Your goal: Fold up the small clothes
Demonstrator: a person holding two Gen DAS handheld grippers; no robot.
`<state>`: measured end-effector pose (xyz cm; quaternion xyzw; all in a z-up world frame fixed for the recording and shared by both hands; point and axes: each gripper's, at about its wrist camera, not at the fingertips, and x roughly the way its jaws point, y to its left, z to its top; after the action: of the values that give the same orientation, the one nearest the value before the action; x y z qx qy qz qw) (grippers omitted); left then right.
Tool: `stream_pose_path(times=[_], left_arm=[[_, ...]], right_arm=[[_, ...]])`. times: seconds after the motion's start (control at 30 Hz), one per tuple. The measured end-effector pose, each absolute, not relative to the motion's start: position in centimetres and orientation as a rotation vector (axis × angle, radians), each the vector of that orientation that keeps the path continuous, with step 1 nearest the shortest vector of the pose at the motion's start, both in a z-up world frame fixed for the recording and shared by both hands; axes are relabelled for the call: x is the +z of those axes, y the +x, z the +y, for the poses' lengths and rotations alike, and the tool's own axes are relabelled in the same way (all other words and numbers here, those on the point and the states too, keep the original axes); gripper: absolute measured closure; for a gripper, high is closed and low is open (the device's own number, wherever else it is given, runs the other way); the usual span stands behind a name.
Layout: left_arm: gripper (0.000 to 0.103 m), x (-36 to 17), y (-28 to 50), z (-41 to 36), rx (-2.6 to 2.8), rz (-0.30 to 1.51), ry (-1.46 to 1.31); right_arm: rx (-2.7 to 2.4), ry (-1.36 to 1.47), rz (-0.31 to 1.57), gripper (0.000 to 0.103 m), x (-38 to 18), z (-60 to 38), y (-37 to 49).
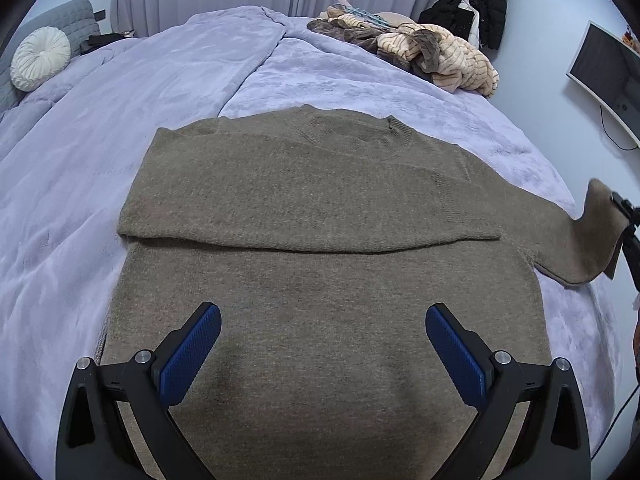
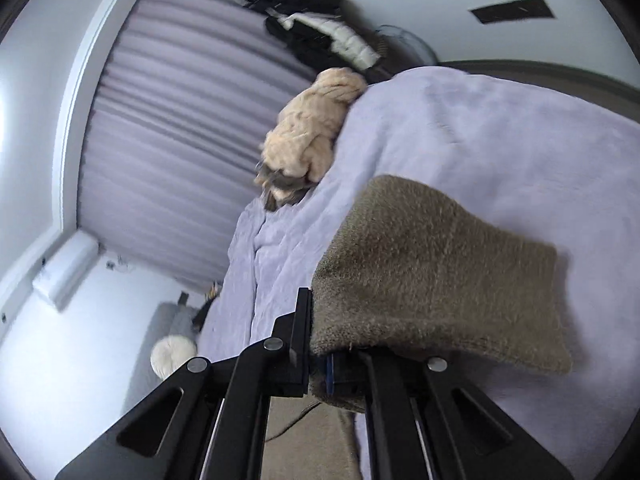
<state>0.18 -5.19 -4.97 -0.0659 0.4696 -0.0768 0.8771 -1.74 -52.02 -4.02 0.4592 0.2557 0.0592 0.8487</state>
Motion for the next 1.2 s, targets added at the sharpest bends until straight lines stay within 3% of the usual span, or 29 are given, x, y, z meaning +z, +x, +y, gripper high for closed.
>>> stream_pose_path(times=[0.17,0.33,0.37,0.4,0.47,0.63,0.67,0.7,0.77,0.9,1.0,1.03,1.1,1.17,1.2], left_arm=[[0.000,-5.7,0.2,-2.3,-0.125,0.987,-0.194],[0.000,-5.8,0.3,1.2,-0.080,0.978,-0.253],[0.000,-5.8,0.3,1.9,-0.070,0.977,-0.256],[0.000,-5.9,0.2,2.6,-0.062,0.975,-0.262],[0.000,-6.1,-0.1,4.4,-0.049,0.966,-0.285],[0.000,-7.4,-0.1,7.5,-0.014,0.987,-0.379],[0.000,-7.5,-0.2,7.8,-0.013,0.984,-0.391],[0.000,-7.6,-0.3,8.0,-0.013,0.980,-0.396],[0.000,-7.5,-0.6,8.3,-0.015,0.967,-0.398],[0.000,-7.7,-0.8,9.1,0.006,0.975,-0.404],[0.000,-7.9,-0.9,9.8,0.025,0.982,-0.426],[0.000,-8.0,-0.8,9.9,0.031,0.984,-0.428],[0.000,-8.0,-0.6,10.1,0.033,0.993,-0.427],[0.000,-7.8,0.0,9.8,0.013,0.999,-0.425],[0.000,-7.6,0.4,9.6,0.000,0.996,-0.421]], right_arm=[[0.270,0.620,0.717,0.097,-2.1,-38.5,5.4],[0.344,0.468,0.957,0.093,-7.4,-25.7,11.3],[0.341,0.463,1.014,0.076,-8.9,-24.3,12.0],[0.331,0.464,1.068,0.048,-10.5,-23.3,12.5],[0.316,0.500,1.110,0.023,-12.3,-22.7,12.0],[0.205,0.640,1.034,0.023,-11.7,-26.3,10.7],[0.181,0.640,1.026,0.028,-11.4,-26.9,10.7],[0.157,0.623,1.023,0.057,-11.2,-27.4,10.9],[0.178,0.594,1.027,0.096,-10.5,-27.0,11.7],[0.290,0.393,0.958,0.096,-7.5,-21.4,12.7],[0.340,0.116,1.002,0.089,-7.8,-15.0,12.8],[0.325,0.011,1.040,0.084,-8.6,-12.9,12.6],[0.316,-0.083,1.082,0.052,-9.9,-11.1,11.6],[0.343,-0.043,1.082,0.034,-10.0,-11.9,10.2],[0.349,-0.005,1.078,0.033,-9.8,-12.9,9.5]])
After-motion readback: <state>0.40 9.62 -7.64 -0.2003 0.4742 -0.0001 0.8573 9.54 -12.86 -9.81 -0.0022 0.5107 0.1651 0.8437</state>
